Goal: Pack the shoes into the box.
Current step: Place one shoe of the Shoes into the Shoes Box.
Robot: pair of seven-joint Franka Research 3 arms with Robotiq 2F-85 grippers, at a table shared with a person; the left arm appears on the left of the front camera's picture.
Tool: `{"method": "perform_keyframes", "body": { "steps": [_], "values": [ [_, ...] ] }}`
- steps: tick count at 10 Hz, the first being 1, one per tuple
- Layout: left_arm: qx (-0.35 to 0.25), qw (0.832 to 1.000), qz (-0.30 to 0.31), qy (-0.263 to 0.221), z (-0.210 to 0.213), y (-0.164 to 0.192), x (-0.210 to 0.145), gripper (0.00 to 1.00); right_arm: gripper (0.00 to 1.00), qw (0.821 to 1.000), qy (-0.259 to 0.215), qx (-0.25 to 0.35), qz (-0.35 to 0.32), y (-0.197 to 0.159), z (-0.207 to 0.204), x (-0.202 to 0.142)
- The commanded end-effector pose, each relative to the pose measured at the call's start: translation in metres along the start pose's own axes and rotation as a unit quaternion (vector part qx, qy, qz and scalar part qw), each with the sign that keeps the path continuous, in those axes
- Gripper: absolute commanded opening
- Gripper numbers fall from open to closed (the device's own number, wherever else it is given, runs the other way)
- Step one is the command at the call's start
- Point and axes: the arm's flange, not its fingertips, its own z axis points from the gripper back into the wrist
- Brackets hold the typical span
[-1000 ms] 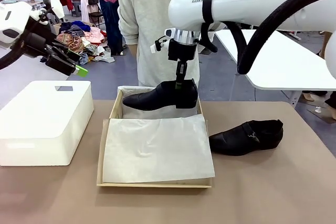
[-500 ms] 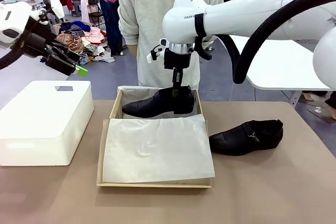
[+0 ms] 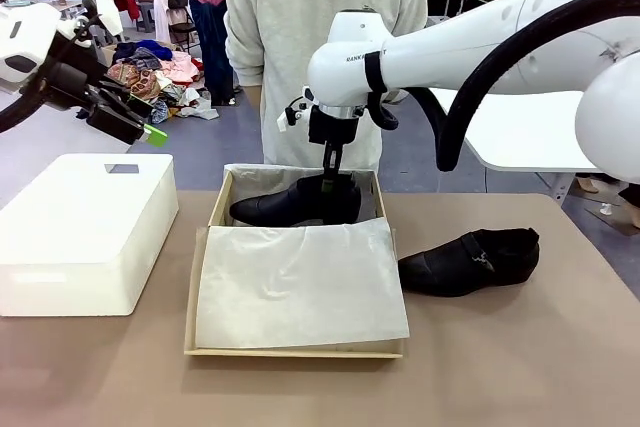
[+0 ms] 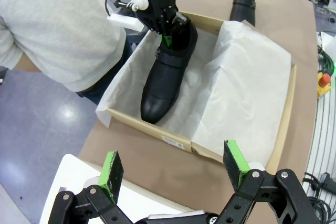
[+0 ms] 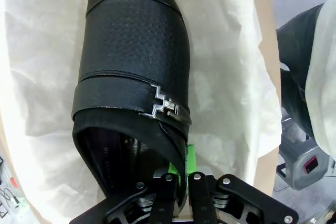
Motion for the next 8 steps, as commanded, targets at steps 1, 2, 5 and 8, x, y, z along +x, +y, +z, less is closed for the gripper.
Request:
{"method": "perform_keyframes", "body": {
  "steps": [1, 2, 5, 8],
  "values": [
    [-0.005, 1.000, -0.006, -0.007, 0.0001, 0.0026, -0.0003, 1.00, 0.00, 1.000, 0.008, -0.003, -0.007, 0.0018, -0.0054, 0.0007],
    [-0.005, 1.000, -0.006, -0.007, 0.0001, 0.0026, -0.0003, 1.00, 0.00, 1.000, 0.011, 0.004, -0.005, 0.0015, -0.0092, 0.0013],
    [-0.005, 1.000, -0.006, -0.007, 0.0001, 0.0026, -0.0003, 1.00, 0.02, 1.000, 0.014, 0.012, -0.005, 0.0027, -0.0145, 0.0008],
    [-0.005, 1.000, -0.006, -0.007, 0.0001, 0.0026, -0.0003, 1.00, 0.61, 1.000, 0.011, 0.012, 0.002, 0.0068, -0.0104, 0.0012]
  ]
}}
